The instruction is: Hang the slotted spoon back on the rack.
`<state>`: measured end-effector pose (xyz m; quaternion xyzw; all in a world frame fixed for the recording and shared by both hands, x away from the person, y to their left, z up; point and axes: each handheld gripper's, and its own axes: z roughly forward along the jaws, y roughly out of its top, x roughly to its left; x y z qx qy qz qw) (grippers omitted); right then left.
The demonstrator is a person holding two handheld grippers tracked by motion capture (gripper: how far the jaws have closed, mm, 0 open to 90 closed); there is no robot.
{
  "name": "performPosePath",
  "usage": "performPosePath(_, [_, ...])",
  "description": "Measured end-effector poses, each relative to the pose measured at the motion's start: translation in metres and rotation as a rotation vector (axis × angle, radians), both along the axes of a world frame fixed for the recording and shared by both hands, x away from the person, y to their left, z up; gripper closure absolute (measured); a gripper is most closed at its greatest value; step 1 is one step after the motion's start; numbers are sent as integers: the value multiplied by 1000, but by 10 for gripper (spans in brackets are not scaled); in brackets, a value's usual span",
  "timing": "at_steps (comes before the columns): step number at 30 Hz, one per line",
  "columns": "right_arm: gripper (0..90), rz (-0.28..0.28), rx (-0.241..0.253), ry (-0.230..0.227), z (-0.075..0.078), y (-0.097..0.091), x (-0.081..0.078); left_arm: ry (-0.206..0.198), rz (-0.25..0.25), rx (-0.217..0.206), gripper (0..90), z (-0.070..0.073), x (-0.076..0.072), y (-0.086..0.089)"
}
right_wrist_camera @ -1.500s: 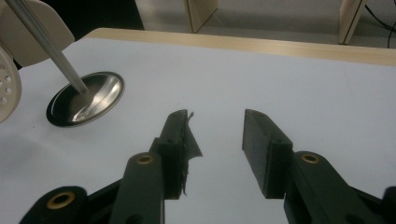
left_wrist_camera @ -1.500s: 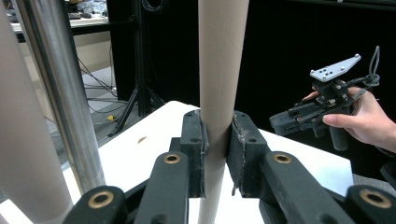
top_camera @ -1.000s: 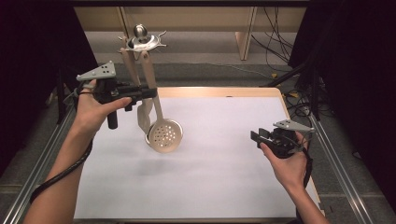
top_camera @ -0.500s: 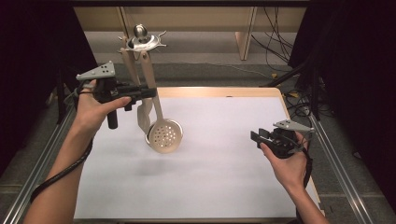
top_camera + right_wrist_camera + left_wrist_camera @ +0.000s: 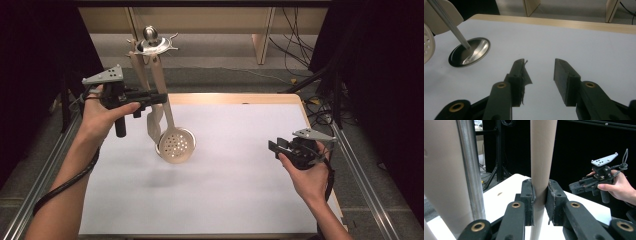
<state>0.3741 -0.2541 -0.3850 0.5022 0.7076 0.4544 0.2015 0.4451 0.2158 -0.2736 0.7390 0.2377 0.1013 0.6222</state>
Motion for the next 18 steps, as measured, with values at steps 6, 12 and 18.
performPosePath(6, [616, -4, 1, 5, 0, 0, 0, 0, -6, -1, 765, -1, 2, 1])
performPosePath(12, [616, 0, -7, -3, -1, 1, 0, 3, -6, -2, 765, 0, 3, 1])
performPosePath(18, [616, -14, 0, 12, 0, 1, -1, 13, -11, -22, 764, -2, 3, 3])
